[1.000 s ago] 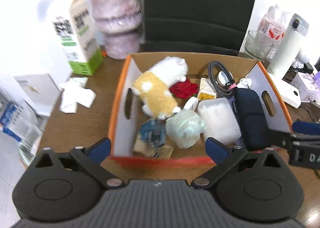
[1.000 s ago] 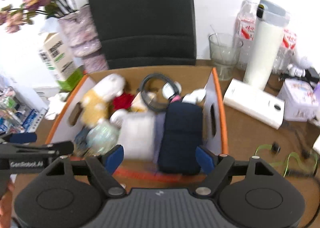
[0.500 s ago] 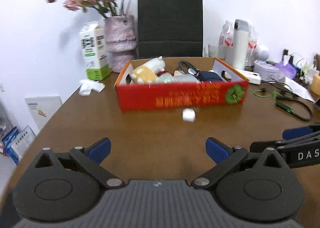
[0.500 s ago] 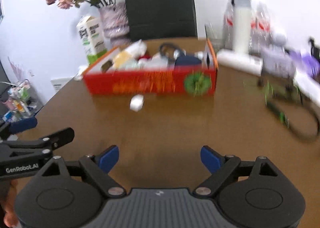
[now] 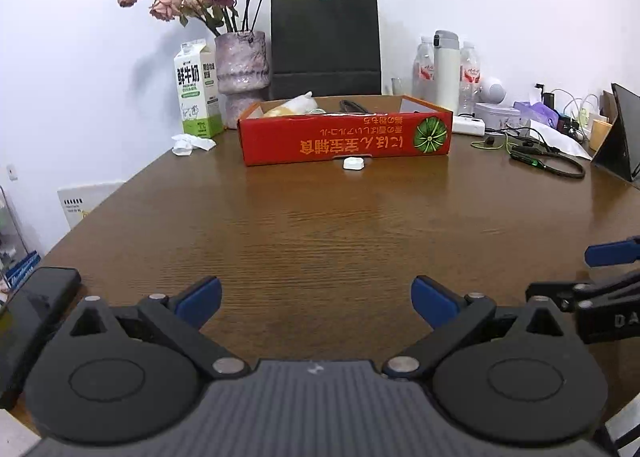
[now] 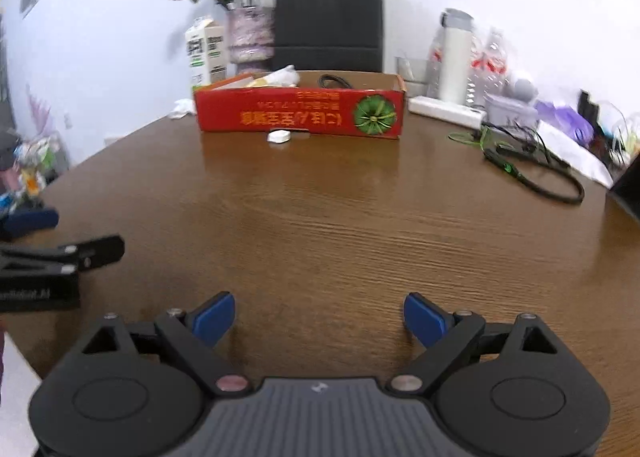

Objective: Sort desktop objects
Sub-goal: 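Withdraw both open tools from the box back over the table, then grasp the small white cube in front of the box with the left tool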

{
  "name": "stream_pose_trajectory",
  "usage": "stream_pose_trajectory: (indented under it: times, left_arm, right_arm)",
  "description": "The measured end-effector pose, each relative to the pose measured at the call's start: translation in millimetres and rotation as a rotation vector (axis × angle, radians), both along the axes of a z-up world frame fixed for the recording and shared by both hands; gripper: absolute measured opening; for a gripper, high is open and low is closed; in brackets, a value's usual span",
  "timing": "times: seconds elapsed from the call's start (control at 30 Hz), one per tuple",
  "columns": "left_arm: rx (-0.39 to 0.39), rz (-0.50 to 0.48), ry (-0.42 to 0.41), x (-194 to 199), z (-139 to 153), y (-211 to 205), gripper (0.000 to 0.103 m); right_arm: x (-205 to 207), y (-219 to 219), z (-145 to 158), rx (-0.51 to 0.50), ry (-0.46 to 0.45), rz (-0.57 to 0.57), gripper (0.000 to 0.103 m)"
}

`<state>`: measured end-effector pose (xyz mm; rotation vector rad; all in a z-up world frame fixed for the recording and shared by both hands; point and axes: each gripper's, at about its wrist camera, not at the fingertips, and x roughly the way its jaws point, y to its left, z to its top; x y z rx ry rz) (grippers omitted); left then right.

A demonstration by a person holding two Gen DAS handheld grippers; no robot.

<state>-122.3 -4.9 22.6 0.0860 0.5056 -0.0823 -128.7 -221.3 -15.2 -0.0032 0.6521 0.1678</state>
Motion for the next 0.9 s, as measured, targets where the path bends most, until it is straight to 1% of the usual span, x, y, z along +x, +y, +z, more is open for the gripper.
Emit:
stream_pose_trajectory:
  times: [0.13,0.27,0.33,0.4,0.47,0.57,0.6,0.67,0.7,0.73,0.8,0.83,0.9]
  left_arm:
    - [0.0,-0.01,0.034,6.7,-1.7,1.5,0.103]
    - [-0.028,0.007,0.059,19.0,-0.1,10.5,0.103]
    - [-0.033,0.003,0.077,31.8,1.1,13.8,0.103]
    - [-0.054,-0.01,0.105,51.4,4.3,18.1,0.103]
    - [-0.065,-0.035,0.106,71.4,6.8,21.5,0.103]
    - [-0.059,-0.028,0.107,108.2,6.9,23.6,0.101]
    - [-0.073,-0.031,0.117,120.1,6.5,25.1,0.099]
    - [-0.122,-0.034,0.142,147.6,4.4,27.9,0.098]
    - [-0.135,-0.034,0.163,160.9,2.6,26.7,0.096]
    - [-0.14,-0.039,0.181,174.0,1.0,24.1,0.095]
    - [-0.131,-0.085,0.195,198.1,-2.1,12.6,0.092]
    - [-0.122,-0.106,0.197,210.9,-3.4,5.1,0.09]
    - [-0.105,-0.123,0.203,234.5,-5.4,-8.1,0.082]
  right_arm:
    - [7.0,-1.4,0.5,0.06,-0.013,0.003,0.09]
    - [19.2,2.6,1.8,0.069,-0.021,0.014,0.09]
    - [30.0,7.1,2.7,0.072,-0.012,0.032,0.09]
    - [45.9,13.2,6.0,0.057,-0.002,0.043,0.09]
    - [64.1,21.5,10.5,0.036,-0.017,0.067,0.089]
    - [96.5,33.8,14.7,0.013,-0.033,0.11,0.088]
    - [106.6,38.6,16.2,0.005,-0.042,0.118,0.085]
    - [131.6,47.4,19.1,-0.017,-0.046,0.138,0.084]
    - [141.5,50.9,21.1,-0.03,-0.048,0.134,0.081]
    - [151.0,52.7,24.4,-0.038,-0.056,0.12,0.081]
    - [165.1,49.1,29.6,-0.026,-0.072,0.117,0.081]
    - [172.5,46.1,30.9,-0.02,-0.077,0.112,0.078]
    - [189.3,40.1,29.9,-0.025,-0.073,0.098,0.078]
